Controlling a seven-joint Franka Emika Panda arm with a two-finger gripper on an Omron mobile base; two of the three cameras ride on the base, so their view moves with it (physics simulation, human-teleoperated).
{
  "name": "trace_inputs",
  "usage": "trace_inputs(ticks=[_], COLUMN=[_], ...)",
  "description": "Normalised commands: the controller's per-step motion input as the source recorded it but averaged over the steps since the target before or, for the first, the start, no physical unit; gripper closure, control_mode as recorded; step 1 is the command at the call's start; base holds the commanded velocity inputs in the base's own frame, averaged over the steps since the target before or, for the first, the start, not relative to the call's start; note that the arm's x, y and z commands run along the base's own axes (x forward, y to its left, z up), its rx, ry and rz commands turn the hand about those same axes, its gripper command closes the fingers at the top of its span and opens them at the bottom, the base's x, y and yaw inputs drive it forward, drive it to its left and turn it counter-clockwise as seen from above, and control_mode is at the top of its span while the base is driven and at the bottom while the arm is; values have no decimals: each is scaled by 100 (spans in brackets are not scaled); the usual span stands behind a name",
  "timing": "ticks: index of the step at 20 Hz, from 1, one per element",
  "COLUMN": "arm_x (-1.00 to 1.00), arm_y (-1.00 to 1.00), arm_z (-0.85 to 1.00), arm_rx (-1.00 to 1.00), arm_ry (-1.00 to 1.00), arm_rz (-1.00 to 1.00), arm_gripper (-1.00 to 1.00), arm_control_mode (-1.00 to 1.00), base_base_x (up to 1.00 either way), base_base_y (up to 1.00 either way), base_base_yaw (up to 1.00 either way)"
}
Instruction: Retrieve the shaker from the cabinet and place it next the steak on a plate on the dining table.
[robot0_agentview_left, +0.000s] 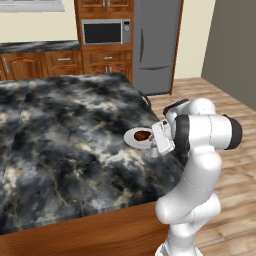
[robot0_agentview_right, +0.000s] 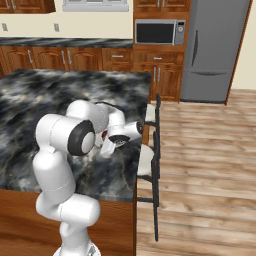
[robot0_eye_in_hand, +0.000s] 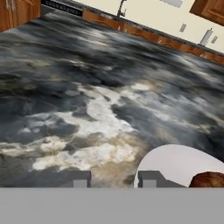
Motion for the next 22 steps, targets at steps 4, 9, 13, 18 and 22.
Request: trace_inputs(ticks=[4,9,13,18,22], arm_x=[-35,-47,-18,-1,2], arm_y=[1,0,3,0,0], arm_z=[-17,-1,7,37,39], arm_rx=[0,0,0,0,0], arm_ry=[-4,-5,-6,-3,0], arm_rz=[3,3,3,5,8], arm_gripper=[-100,-100,-100,-100,-100], arm_control_mode=[-100,-100,-100,-100,-100], base_base_x=[0,0,0,0,0], base_base_y=[0,0,0,0,0], base_base_yaw=[0,0,0,0,0])
